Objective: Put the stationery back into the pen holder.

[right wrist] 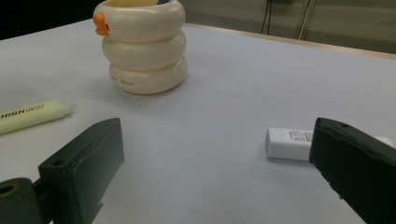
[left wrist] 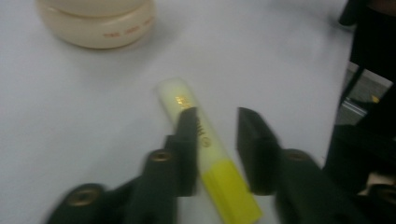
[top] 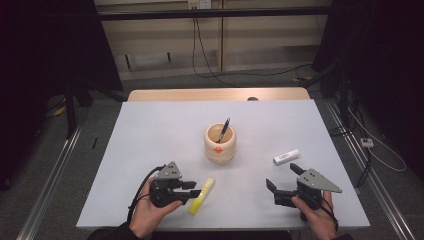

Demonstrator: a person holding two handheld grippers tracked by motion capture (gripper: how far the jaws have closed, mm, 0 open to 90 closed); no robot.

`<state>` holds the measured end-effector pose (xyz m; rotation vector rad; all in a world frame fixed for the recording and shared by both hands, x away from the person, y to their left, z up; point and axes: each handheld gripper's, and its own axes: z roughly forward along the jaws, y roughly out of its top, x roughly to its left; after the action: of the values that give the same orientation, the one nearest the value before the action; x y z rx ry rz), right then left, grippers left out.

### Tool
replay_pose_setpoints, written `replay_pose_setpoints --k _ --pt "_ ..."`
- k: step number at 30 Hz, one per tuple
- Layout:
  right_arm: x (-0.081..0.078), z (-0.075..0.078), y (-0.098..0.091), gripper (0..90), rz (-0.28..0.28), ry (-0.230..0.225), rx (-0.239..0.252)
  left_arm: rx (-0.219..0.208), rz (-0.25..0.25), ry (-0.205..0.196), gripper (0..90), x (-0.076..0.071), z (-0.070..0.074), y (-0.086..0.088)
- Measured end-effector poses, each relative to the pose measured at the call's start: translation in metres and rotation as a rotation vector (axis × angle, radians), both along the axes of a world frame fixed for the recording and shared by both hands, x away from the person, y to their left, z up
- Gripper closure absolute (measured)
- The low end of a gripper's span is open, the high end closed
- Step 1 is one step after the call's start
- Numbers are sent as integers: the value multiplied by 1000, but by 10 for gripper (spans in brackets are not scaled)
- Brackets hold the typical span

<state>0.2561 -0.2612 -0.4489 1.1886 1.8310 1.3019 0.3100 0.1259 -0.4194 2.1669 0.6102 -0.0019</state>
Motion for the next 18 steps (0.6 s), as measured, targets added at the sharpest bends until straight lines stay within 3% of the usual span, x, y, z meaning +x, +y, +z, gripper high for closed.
replay_pose_setpoints --k 3,4,8,18 --pt "0 0 0 30 1 1 0 5 -52 18 888 -7 0 -6" --pt "0 0 0 30 0 2 0 20 -58 14 900 -9 0 -8" --pt "0 0 0 30 0 2 -2 64 -87 24 900 -15 -4 -16" --pt "1 0 0 30 1 2 -2 119 -137 76 900 -20 -14 -26"
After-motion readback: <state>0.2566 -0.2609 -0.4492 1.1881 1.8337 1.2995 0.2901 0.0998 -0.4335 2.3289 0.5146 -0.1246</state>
